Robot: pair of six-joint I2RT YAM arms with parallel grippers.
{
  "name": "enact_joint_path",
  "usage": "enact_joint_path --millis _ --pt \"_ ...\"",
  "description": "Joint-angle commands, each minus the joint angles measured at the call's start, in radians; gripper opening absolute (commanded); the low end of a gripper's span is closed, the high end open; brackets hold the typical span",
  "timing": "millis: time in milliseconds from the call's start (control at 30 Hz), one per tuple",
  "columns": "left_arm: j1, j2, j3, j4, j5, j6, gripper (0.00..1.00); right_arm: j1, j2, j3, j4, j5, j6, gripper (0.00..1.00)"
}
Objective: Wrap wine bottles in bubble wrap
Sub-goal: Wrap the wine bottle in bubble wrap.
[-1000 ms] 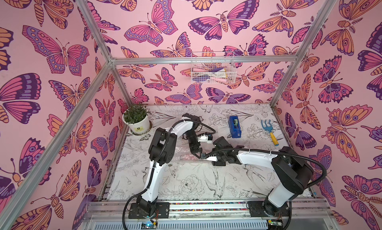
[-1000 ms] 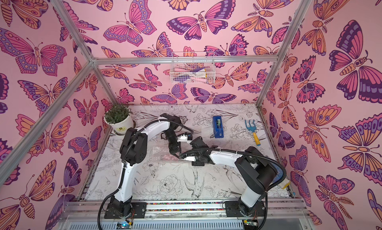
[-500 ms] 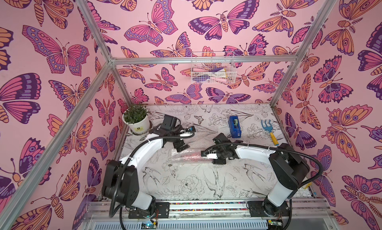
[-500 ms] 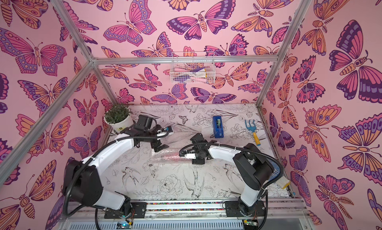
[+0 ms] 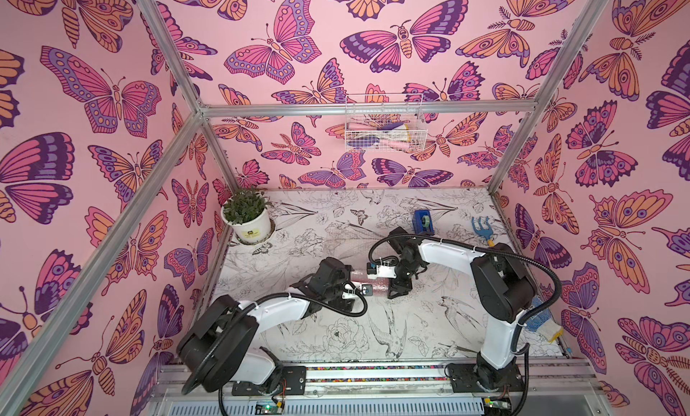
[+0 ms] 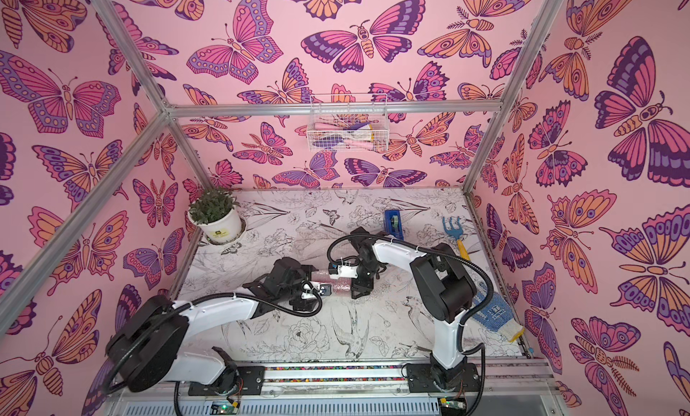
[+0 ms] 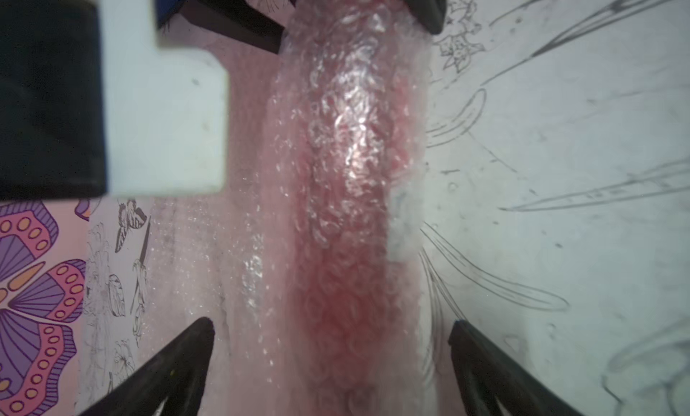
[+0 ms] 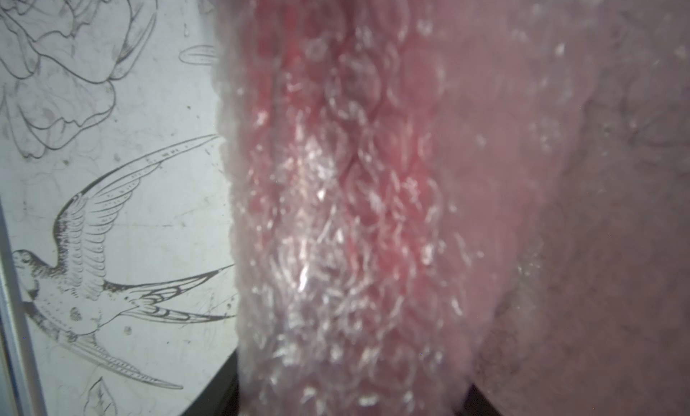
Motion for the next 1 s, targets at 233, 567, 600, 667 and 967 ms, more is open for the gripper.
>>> enact_joint_path --millis 233,567,600,667,967 --pt "-0.013 0.186 0.068 0.108 0.027 0.072 0.83 -0.019 0.002 0.008 -0.077 -0.05 0.041 0.17" --pt "-0.007 0.225 0.189 -0.241 0.066 0.05 0.58 -0.089 -0.186 -0.123 0.185 -0.026 0.193 0.92" --pt "-0.002 0.229 0.207 -0.283 0.075 0.04 0.56 -0.095 -0.221 -0.152 0.227 -0.006 0.208 0.99" --pt "0.009 0.232 0.244 -0.362 0.098 0.015 0.54 -0.099 -0.296 -0.218 0.318 0.044 0.231 0.99" --pt "0.111 0.354 0.567 -0.91 0.351 -0.125 0.51 0.022 -0.659 -0.665 0.807 0.234 -0.042 0.99"
